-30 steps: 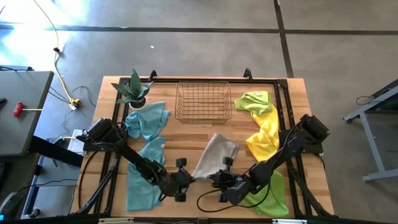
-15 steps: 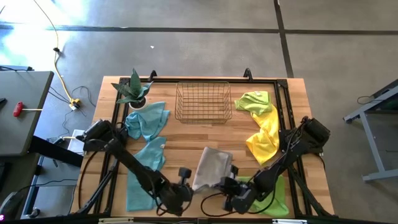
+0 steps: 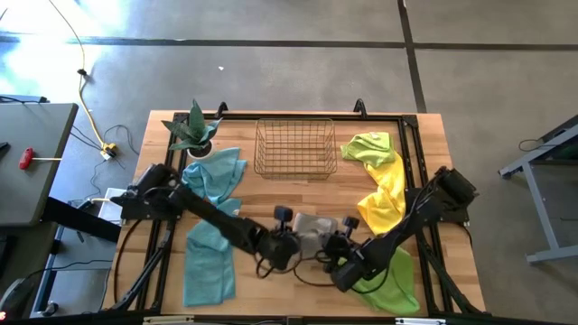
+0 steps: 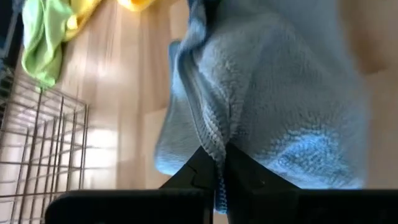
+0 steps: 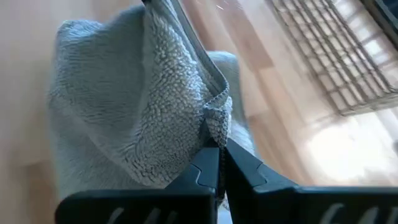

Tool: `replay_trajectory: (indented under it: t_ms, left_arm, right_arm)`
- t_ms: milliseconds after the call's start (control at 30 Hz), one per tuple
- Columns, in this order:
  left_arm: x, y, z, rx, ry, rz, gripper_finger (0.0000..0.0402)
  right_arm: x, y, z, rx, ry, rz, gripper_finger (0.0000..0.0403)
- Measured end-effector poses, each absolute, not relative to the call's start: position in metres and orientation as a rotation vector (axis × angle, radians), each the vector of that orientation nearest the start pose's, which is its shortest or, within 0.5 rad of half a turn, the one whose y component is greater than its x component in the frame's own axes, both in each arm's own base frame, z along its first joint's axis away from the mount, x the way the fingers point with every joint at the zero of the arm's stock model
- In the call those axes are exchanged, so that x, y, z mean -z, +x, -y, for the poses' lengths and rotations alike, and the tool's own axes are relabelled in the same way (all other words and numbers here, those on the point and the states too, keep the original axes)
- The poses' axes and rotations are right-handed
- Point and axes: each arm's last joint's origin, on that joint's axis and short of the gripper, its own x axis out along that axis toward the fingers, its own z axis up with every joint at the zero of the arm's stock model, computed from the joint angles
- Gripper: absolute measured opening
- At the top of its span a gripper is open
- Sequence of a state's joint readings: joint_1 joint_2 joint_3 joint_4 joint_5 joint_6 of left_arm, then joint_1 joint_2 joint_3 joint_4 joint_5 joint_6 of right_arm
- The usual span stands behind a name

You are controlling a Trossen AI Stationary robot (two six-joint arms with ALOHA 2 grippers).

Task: Fold microfiber towels
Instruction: Fold the gray microfiber towel, then put the gray microfiber towel into the wire basket

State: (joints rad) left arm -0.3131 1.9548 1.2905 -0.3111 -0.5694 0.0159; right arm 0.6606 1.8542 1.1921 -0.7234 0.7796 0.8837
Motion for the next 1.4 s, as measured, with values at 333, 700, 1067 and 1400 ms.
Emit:
replay_trajectory:
  t_ms: [333,700,1067,1400]
  left_arm:
    - [-0.138,0.4,0.073,-0.268,0.443,-0.974,0.0008]
    - [-0.137,0.401,0.059,-0.312,0.442,-0.993,0.0016]
    - [-0.137,0.402,0.055,-0.29,0.522,-1.005,0.0126]
    - [-0.157,0.4,0.059,-0.606,0.771,-0.983,0.0181]
  right_arm:
    - [-0.148,0.283,-0.161,0.583,-0.102,-0.966,0.0001]
    - [-0.136,0.279,-0.15,0.606,-0.125,-0.981,0.0085]
    - [-0.14,0.275,-0.148,0.606,-0.157,-1.015,0.0142]
    - [-0.195,0.261,-0.14,0.591,-0.089,-1.015,0.0142]
